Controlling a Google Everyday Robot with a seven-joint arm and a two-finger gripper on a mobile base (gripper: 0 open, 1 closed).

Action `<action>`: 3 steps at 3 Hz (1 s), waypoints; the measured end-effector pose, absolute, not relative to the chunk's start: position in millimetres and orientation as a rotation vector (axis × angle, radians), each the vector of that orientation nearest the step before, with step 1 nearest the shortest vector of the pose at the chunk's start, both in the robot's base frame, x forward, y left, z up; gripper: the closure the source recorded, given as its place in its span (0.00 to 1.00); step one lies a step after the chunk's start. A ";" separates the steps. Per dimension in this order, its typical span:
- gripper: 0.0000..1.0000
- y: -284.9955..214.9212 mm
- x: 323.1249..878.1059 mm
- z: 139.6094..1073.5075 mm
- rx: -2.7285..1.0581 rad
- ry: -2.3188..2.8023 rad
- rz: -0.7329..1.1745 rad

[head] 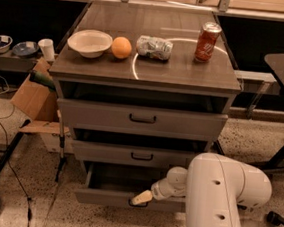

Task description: Open bottom drawer

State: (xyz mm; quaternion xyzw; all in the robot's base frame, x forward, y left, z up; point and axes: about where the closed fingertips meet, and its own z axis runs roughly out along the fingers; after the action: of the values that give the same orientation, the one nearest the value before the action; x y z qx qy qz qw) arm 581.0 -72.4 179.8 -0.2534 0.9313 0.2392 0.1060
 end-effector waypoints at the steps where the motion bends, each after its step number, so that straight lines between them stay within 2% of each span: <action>1: 0.00 -80.0 569.4 167.8 -0.736 2.790 0.739; 3: 0.00 -89.5 555.1 156.9 -0.723 2.852 0.774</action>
Offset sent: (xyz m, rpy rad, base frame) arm -0.0624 -0.0476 -0.0637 -0.0100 0.3029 -0.0107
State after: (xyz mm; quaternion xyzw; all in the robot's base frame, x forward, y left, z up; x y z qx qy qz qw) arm 555.1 -89.5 156.9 -0.2374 0.9363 0.2540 0.0497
